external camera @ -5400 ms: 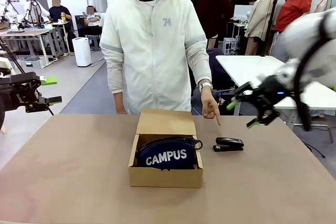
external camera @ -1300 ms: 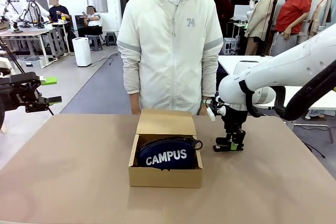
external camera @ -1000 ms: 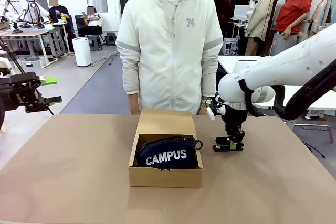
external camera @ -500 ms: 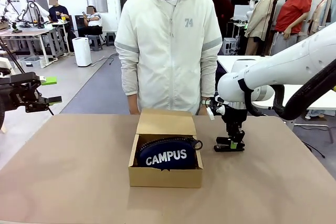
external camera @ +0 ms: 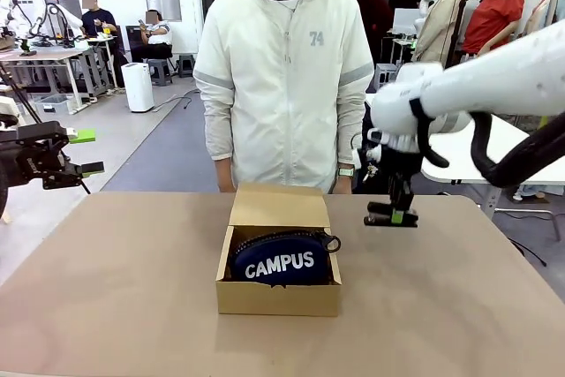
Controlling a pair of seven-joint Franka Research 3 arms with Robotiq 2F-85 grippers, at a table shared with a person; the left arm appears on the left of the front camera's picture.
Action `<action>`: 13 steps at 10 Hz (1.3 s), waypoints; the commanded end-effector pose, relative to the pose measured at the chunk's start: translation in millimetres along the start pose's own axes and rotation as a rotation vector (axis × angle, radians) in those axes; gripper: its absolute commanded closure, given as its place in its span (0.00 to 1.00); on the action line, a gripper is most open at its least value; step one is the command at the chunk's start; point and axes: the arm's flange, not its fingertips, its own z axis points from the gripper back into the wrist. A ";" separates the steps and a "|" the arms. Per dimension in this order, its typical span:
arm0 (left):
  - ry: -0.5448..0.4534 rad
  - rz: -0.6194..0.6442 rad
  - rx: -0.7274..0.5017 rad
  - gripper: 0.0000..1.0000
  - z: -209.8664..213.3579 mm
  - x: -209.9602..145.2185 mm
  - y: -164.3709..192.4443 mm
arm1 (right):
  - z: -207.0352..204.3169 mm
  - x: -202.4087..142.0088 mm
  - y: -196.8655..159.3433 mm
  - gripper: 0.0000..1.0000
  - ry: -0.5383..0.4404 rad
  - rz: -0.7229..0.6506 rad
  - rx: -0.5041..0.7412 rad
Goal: Pack the items into the box.
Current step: Pick up the item indicated by the person and place it inside the Mailer Box.
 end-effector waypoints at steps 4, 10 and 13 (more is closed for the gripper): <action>0.010 -0.013 -0.010 0.00 3.8 -1.2 -0.9 | 78.6 -25.6 75.0 1.00 -0.004 -0.075 0.070; 0.010 -0.013 -0.010 0.00 3.8 -1.2 -0.9 | 94.9 -29.3 94.9 1.00 0.003 -0.073 0.044; 0.010 -0.013 -0.010 0.00 3.8 -1.2 -0.9 | 80.5 8.3 111.0 1.00 0.034 -0.021 -0.034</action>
